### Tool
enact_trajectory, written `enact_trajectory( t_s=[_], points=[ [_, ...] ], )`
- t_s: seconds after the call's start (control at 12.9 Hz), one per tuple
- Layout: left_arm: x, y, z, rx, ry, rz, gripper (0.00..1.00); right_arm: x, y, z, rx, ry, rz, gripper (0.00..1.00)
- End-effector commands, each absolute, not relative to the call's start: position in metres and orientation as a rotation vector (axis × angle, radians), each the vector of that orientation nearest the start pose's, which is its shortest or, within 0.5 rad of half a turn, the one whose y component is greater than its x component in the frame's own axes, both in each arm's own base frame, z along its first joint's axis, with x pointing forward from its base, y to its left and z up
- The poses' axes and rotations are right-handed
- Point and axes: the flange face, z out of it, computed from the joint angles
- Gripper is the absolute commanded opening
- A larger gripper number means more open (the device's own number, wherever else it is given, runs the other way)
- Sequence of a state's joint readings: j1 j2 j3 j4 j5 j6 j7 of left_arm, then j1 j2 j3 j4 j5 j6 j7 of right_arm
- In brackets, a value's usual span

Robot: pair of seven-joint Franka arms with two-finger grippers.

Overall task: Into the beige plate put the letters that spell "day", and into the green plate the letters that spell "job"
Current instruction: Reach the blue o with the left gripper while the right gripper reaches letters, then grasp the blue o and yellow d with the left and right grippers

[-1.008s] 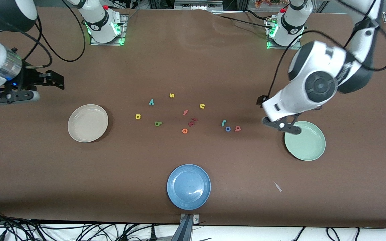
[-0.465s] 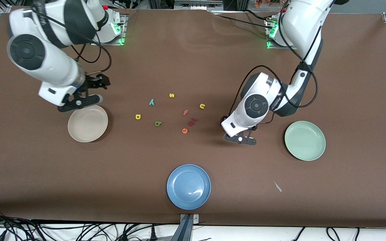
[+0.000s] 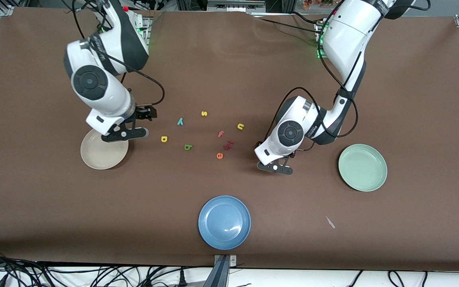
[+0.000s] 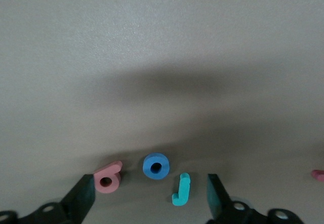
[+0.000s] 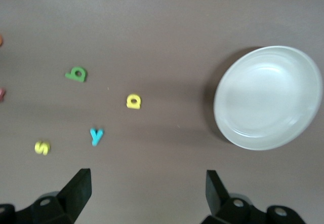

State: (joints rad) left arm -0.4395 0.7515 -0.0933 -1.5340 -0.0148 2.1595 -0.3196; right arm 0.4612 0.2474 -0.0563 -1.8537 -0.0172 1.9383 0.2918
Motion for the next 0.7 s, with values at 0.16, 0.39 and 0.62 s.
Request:
enact_trajectory(
  t_s=[0.16, 0.39, 0.62],
  points=[
    [0.601, -0.374, 0.211, -3.158, 0.223, 0.193, 1.0, 0.511, 0.232, 0.309, -3.194, -0.034, 0.09, 1.0],
    [0.601, -0.374, 0.213, -3.164, 0.156, 0.193, 1.0, 0.484, 0.221, 0.262, -3.145, 0.097, -0.058, 1.0],
    [0.603, -0.376, 0.221, -3.161, -0.102, 0.177, 1.0, 0.473, 0.223, 0.229, -3.12, 0.149, -0.106, 1.0]
  ],
)
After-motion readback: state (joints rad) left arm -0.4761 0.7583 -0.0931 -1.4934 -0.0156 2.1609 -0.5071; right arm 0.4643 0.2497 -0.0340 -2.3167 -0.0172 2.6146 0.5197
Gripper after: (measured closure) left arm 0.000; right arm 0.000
